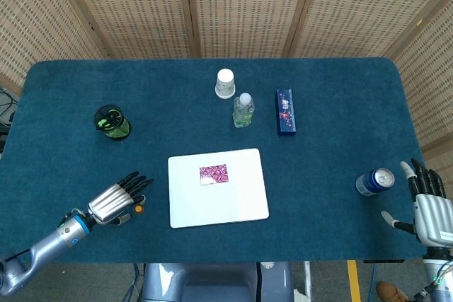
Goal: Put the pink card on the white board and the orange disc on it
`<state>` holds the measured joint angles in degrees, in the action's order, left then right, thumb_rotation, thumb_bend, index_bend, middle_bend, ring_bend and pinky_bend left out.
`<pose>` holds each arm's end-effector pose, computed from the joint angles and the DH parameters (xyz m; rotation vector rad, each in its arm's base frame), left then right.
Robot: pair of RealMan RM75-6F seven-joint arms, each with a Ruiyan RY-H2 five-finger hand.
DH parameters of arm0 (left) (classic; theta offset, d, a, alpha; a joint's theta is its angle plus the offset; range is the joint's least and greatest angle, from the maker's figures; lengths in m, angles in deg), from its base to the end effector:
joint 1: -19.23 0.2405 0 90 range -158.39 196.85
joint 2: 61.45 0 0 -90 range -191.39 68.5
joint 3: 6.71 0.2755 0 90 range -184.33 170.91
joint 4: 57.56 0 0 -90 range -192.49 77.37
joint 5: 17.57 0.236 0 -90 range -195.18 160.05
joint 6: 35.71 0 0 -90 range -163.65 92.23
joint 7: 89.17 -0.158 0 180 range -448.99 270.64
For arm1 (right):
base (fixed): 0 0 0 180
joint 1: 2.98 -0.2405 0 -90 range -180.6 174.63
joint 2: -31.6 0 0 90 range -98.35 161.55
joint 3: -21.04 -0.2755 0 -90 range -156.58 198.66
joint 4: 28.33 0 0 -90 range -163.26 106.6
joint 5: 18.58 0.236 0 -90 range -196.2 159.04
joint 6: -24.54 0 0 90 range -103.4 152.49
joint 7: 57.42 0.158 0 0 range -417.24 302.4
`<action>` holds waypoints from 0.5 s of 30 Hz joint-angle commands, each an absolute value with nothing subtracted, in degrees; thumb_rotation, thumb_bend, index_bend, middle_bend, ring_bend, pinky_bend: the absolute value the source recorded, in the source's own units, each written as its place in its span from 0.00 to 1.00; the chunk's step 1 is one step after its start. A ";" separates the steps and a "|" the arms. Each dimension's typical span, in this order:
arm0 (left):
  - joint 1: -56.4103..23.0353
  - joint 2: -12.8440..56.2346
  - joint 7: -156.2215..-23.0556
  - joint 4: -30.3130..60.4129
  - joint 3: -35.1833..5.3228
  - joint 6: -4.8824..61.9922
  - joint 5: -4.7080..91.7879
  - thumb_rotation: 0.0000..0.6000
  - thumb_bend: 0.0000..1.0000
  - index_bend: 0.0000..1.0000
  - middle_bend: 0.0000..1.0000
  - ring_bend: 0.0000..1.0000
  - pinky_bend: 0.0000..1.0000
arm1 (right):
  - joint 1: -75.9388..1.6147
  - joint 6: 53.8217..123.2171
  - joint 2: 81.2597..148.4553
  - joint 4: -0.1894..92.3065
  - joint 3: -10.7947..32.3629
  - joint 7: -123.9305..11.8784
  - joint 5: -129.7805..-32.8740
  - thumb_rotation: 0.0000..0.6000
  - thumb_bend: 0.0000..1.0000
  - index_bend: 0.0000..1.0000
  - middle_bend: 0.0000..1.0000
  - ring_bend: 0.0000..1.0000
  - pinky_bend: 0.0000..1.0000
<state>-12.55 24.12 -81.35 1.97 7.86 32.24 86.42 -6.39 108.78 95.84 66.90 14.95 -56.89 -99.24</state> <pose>-0.3179 0.2781 -0.0276 -2.3186 -0.6360 -0.7661 -0.3412 -0.2017 0.1494 1.2513 -0.9753 0.9206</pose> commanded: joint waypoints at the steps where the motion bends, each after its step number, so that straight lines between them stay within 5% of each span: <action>1: -12.27 24.72 -80.68 1.16 7.99 32.54 86.68 1.00 0.32 0.39 0.00 0.00 0.00 | -6.39 108.79 95.84 66.90 14.95 -56.90 -99.26 1.00 0.00 0.05 0.00 0.00 0.00; 15: -12.55 26.72 -79.43 -1.43 7.21 32.31 86.76 1.00 0.33 0.41 0.00 0.00 0.00 | -6.38 108.73 95.82 66.90 14.95 -56.75 -99.23 1.00 0.00 0.05 0.00 0.00 0.00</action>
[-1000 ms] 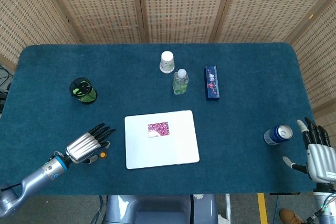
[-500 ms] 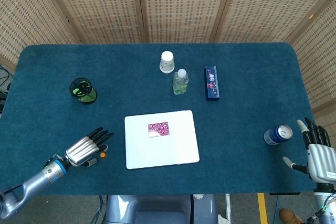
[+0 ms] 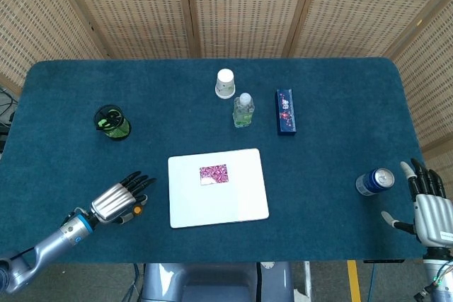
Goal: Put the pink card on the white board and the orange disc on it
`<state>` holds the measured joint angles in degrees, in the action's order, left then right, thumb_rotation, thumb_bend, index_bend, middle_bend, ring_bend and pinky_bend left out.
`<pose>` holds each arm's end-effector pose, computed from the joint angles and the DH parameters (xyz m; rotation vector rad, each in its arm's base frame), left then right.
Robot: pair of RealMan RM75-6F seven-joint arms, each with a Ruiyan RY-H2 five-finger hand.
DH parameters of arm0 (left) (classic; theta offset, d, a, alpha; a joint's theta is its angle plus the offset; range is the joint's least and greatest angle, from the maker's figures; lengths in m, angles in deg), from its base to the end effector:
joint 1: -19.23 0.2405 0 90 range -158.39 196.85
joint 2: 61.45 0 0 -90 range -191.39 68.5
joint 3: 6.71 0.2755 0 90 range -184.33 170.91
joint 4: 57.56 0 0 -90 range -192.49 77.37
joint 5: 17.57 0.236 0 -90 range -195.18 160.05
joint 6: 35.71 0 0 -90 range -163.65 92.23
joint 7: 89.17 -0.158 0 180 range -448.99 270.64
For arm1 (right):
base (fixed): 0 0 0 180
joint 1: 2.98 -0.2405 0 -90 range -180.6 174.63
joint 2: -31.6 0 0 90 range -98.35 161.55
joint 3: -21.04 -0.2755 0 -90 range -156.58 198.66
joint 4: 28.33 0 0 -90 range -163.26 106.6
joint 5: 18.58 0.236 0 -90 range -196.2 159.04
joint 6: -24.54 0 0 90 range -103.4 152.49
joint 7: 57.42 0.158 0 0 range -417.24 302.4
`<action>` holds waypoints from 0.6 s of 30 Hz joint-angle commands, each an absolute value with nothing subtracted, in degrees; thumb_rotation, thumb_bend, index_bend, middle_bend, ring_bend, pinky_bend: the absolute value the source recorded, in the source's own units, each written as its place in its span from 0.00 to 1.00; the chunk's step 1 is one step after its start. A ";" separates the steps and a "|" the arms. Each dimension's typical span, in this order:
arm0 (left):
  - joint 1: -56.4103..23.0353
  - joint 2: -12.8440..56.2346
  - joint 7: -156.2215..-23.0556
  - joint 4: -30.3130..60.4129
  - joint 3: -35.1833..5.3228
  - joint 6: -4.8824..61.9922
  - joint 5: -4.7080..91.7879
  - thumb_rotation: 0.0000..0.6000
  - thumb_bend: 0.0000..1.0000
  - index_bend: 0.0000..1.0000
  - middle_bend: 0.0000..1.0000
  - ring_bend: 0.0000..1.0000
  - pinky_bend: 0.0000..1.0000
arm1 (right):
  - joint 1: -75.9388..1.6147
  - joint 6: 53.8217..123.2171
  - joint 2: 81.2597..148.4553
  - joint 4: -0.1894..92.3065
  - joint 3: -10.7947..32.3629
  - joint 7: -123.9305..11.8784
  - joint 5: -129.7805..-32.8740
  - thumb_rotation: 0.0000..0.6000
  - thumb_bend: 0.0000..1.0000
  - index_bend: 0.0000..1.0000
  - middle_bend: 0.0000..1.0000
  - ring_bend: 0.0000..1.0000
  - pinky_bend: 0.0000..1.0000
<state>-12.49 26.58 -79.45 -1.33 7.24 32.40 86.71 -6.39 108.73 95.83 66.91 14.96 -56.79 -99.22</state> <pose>-0.3177 0.2833 -0.0369 -2.3117 -0.6457 -0.7869 -0.3413 -0.2017 0.1493 1.2509 -0.9775 0.9212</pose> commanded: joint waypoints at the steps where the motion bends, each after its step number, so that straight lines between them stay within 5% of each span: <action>1: -12.59 26.81 -79.46 -1.49 7.25 32.19 86.81 1.00 0.33 0.42 0.00 0.00 0.00 | -6.38 108.74 95.81 66.89 14.95 -56.71 -99.25 1.00 0.00 0.05 0.00 0.00 0.00; 8: -12.67 27.20 -79.49 -1.48 7.33 31.86 86.94 1.00 0.34 0.60 0.00 0.00 0.00 | -6.38 108.80 95.83 66.85 14.95 -56.63 -99.33 1.00 0.00 0.05 0.00 0.00 0.00; 18: -13.37 25.95 -79.74 -0.10 5.85 32.55 86.28 1.00 0.33 0.62 0.00 0.00 0.00 | -6.39 108.72 95.82 66.91 14.98 -56.56 -99.31 1.00 0.00 0.05 0.00 0.00 0.00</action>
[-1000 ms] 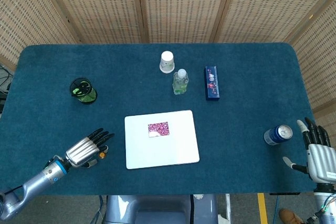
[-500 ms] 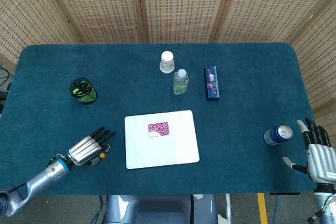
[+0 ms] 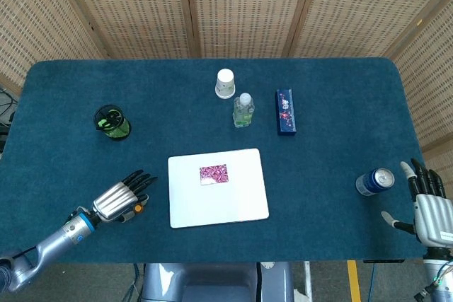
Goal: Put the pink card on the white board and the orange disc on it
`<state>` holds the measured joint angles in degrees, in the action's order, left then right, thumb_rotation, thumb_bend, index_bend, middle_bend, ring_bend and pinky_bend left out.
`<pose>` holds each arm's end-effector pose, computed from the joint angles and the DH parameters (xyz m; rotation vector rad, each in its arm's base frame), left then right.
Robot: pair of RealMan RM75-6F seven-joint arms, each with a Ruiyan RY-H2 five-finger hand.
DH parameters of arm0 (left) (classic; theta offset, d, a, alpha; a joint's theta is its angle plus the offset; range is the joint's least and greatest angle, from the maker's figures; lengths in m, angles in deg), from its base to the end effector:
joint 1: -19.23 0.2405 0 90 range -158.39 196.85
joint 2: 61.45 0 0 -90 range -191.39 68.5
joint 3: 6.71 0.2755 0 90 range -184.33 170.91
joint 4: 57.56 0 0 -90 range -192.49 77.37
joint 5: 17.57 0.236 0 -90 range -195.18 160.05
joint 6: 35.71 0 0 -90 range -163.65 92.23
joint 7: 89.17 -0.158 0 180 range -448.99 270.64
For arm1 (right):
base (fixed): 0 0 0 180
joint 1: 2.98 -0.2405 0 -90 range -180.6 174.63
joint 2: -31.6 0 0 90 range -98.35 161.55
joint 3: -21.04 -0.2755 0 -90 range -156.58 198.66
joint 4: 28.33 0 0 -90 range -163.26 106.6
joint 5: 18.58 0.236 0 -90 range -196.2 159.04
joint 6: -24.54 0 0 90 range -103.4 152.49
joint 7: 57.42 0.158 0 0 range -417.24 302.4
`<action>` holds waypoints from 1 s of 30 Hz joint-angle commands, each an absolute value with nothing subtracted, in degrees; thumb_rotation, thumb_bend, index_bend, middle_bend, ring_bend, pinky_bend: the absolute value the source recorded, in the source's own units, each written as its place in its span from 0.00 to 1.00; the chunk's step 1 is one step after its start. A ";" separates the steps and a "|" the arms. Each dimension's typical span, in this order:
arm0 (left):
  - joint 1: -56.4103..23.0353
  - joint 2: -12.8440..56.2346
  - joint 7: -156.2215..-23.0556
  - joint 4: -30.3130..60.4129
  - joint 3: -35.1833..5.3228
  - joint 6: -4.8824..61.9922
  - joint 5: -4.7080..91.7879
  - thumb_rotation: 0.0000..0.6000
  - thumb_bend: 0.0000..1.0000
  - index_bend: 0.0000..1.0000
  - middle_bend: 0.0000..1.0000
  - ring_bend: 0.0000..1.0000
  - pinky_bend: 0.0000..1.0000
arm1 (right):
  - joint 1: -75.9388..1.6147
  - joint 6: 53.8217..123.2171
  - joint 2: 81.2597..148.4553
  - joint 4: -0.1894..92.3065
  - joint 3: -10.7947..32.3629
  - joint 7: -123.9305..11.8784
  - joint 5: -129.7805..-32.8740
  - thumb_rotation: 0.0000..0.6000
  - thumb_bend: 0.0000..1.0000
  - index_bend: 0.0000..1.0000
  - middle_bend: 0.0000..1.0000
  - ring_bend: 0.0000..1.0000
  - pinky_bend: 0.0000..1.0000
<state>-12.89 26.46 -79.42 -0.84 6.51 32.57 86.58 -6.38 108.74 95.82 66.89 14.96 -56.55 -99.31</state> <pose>-0.3122 0.2878 -0.0358 -2.3010 -0.6415 -0.8085 -0.3412 -0.2017 0.1494 1.2506 -0.9794 0.9248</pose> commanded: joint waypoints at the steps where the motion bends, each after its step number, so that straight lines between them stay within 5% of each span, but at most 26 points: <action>1: -13.78 25.62 -80.04 0.52 5.33 32.46 86.09 1.00 0.33 0.62 0.00 0.00 0.00 | -6.38 108.72 95.81 66.93 14.98 -56.57 -99.32 1.00 0.00 0.05 0.00 0.00 0.00; 10: -20.94 22.99 -86.89 10.50 -2.28 24.91 81.47 1.00 0.33 0.62 0.00 0.00 0.00 | -6.52 108.33 95.71 67.10 14.98 -56.56 -99.12 1.00 0.00 0.05 0.00 0.00 0.00; 14: -27.67 27.11 -93.32 12.89 -10.06 14.13 73.59 1.00 0.33 0.62 0.00 0.00 0.00 | -6.66 107.90 95.57 67.14 15.00 -56.23 -99.00 1.00 0.00 0.05 0.00 0.00 0.00; 18: -30.74 31.52 -99.61 12.27 -13.59 9.03 67.84 1.00 0.33 0.62 0.00 0.00 0.00 | -6.73 107.67 95.44 66.97 15.05 -56.02 -99.01 1.00 0.00 0.05 0.00 0.00 0.00; 30: -36.72 40.49 -110.95 7.61 -17.65 3.64 58.08 1.00 0.33 0.62 0.00 0.00 0.00 | -6.82 107.06 95.05 66.18 15.02 -53.84 -98.83 1.00 0.00 0.05 0.00 0.00 0.00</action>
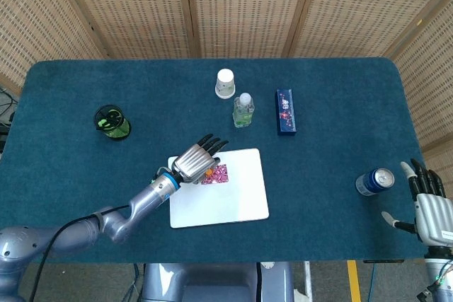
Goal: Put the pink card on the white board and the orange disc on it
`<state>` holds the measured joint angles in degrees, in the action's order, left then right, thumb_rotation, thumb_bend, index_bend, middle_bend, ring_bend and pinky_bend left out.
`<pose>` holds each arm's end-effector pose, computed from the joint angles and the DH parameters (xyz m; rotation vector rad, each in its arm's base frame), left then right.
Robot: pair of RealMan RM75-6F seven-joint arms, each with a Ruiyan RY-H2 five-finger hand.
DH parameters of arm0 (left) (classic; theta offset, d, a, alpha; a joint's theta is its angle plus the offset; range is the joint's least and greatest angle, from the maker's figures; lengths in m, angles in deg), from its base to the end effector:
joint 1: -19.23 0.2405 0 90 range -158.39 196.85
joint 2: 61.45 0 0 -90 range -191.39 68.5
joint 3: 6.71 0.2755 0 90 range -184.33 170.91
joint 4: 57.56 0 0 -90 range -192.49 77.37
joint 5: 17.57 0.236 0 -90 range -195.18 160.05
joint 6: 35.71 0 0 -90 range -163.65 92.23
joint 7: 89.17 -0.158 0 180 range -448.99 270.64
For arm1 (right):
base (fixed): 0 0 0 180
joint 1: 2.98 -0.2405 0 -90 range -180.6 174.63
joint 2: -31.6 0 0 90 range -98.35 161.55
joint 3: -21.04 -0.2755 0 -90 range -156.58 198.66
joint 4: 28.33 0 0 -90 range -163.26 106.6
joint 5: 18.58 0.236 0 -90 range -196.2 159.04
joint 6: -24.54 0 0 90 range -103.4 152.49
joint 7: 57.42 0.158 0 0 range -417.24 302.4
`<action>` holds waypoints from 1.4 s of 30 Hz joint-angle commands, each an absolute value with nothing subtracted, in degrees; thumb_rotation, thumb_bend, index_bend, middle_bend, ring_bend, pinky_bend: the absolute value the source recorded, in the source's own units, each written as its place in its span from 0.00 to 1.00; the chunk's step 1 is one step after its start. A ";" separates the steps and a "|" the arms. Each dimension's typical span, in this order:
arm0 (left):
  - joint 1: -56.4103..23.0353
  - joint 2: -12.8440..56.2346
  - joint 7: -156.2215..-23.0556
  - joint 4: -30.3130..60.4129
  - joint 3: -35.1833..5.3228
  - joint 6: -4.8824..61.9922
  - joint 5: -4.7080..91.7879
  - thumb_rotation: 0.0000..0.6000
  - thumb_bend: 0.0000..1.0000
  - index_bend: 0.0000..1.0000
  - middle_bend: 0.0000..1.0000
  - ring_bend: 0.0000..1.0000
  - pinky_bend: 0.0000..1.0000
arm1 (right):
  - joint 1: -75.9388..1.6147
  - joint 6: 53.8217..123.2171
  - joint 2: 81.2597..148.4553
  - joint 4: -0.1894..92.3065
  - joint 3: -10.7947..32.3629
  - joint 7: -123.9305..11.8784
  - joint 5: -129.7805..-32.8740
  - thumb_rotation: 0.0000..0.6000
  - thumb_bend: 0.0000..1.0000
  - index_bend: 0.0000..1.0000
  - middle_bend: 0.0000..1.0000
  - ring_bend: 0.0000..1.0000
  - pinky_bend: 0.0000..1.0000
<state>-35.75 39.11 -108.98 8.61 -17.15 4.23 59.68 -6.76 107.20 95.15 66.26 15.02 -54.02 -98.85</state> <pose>-0.0906 0.3991 -0.1297 -2.2729 -0.5483 -0.8205 -0.3461 -0.2039 0.1511 1.2508 -1.0142 0.9282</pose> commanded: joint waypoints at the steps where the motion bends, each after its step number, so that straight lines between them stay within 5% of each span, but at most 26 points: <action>1: -36.97 41.02 -111.84 7.20 -17.68 3.51 57.30 1.00 0.33 0.62 0.00 0.00 0.00 | -6.84 107.00 95.01 66.13 15.05 -53.73 -98.88 1.00 0.00 0.05 0.00 0.00 0.00; 7: -37.51 42.38 -113.69 5.78 -17.42 3.21 54.70 1.00 0.32 0.57 0.00 0.00 0.00 | -6.84 106.96 94.91 66.23 15.07 -53.31 -98.93 1.00 0.00 0.05 0.00 0.00 0.00; 12: -37.59 42.11 -113.62 6.25 -16.99 3.22 53.78 1.00 0.30 0.17 0.00 0.00 0.00 | -6.85 106.87 94.88 66.30 15.04 -53.16 -98.78 1.00 0.00 0.05 0.00 0.00 0.00; 16: -37.40 41.27 -112.99 7.43 -16.76 4.17 53.93 1.00 0.29 0.01 0.00 0.00 0.00 | -6.84 106.96 94.90 66.33 15.02 -53.23 -98.80 1.00 0.00 0.05 0.00 0.00 0.00; 24: -34.37 34.31 -108.97 16.04 -15.69 10.53 58.13 1.00 0.22 0.00 0.00 0.00 0.00 | -6.79 107.11 94.89 66.22 15.03 -53.06 -98.89 1.00 0.00 0.05 0.00 0.00 0.00; 33: -22.70 16.19 -100.50 30.55 -10.40 27.56 67.05 1.00 0.04 0.00 0.00 0.00 0.00 | -6.66 107.62 95.04 66.36 15.20 -53.83 -99.31 1.00 0.00 0.05 0.00 0.00 0.00; 42: -5.36 6.86 -95.87 31.05 -5.40 47.59 67.25 1.00 0.00 0.00 0.00 0.00 0.00 | -6.54 108.96 95.99 66.72 15.09 -56.86 -99.77 1.00 0.00 0.05 0.00 0.00 0.00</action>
<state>-10.66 9.75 -99.46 30.38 -7.69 42.39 67.21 -6.56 108.72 95.79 66.67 15.15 -56.50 -99.73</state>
